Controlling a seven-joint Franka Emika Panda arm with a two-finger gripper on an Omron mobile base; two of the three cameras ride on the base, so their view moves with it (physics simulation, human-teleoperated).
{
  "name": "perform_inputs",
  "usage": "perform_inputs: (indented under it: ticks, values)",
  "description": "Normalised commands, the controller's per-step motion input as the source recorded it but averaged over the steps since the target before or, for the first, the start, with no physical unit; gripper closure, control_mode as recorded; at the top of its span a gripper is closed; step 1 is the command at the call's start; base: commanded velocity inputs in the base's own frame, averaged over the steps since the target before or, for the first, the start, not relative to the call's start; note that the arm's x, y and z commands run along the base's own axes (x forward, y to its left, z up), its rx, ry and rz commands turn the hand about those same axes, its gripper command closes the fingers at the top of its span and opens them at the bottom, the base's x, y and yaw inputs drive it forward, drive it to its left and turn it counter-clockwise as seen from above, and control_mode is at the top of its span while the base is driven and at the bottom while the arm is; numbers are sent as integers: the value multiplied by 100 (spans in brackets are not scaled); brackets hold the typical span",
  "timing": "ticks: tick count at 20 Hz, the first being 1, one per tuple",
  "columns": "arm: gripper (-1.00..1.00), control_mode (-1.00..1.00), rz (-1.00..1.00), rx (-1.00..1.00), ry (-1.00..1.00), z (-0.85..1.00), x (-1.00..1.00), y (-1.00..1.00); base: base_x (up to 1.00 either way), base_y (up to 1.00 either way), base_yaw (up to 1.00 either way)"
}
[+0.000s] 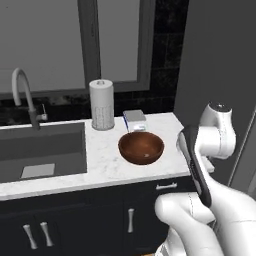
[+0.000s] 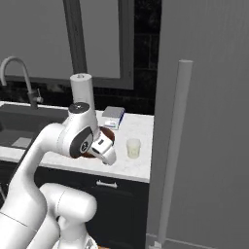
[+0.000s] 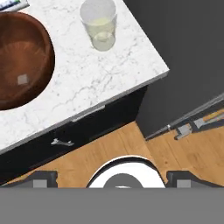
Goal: Grab a lemon wedge from the fridge and one ice cube from the ice bowl, and put them in the glass of lemonade.
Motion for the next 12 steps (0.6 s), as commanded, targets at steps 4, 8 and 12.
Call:
perform_inputs:
  ticks: [4,8,12]
  values:
    - [-100,100,0,0,0,0,0,0,-100,-14,14]
    - [-100,100,0,0,0,0,0,0,-86,-73,3]
    - [-100,100,0,0,0,0,0,0,-15,-100,3]
